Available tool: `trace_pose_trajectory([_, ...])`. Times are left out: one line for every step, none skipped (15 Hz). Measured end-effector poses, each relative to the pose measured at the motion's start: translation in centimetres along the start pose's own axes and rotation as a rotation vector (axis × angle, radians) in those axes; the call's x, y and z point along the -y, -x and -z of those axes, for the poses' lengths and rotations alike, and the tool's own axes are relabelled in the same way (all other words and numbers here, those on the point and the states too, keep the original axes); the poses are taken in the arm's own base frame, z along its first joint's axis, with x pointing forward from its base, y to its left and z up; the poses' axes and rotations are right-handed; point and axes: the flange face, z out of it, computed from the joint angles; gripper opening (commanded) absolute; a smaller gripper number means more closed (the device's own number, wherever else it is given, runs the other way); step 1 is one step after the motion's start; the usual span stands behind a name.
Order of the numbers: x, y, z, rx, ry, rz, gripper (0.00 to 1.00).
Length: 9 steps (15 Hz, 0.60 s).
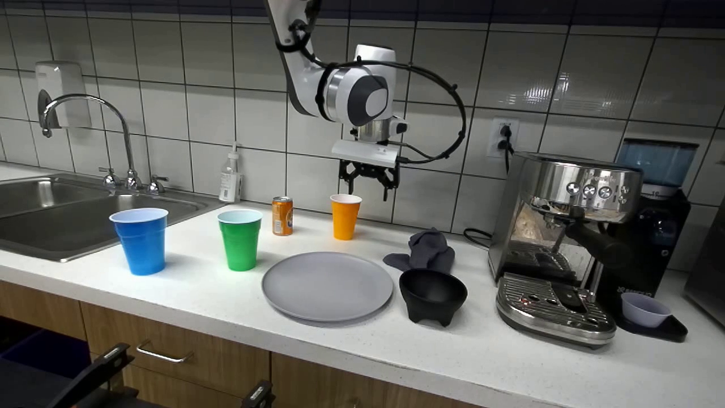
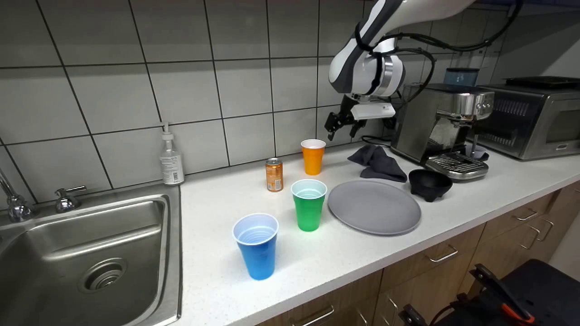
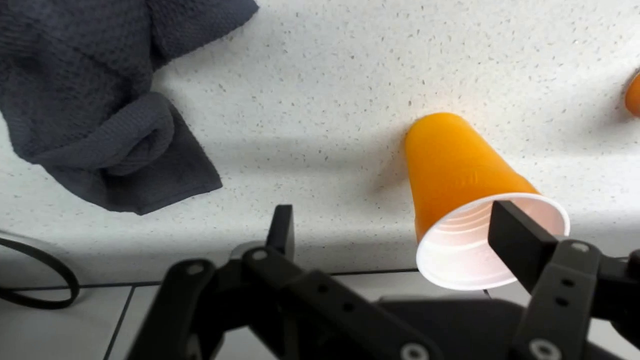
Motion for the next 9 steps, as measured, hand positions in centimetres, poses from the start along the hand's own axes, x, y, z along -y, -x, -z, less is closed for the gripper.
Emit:
trace_pose_trajectory([0.2, -0.3, -0.3, -0.002, -0.003, 0.001, 1.0])
trace_pose_trajectory([0.5, -0.7, -0.7, -0.006, -0.005, 0.002, 1.0])
trace_pose_trajectory([0.7, -1.0, -1.1, -0.008, -0.007, 0.002, 1.0])
trace_pose_trajectory([0.8, -1.4, -1.5, -0.011, -0.009, 0.0, 1.0])
trace_pose_trajectory([0.9, -1.7, -1.9, -0.014, -0.01, -0.003, 1.0])
trace_pose_trajectory([1.1, -2.1, -2.2, -0.018, -0.012, -0.006, 1.0])
trace_pose_trajectory([1.2, -2.4, -2.6, -0.021, -0.013, -0.007, 1.0])
trace_pose_trajectory([1.3, -2.7, -3.0, -0.024, -0.014, -0.008, 1.0])
trace_pose_trajectory([1.4, -3.0, -3.3, -0.027, -0.015, -0.009, 1.0])
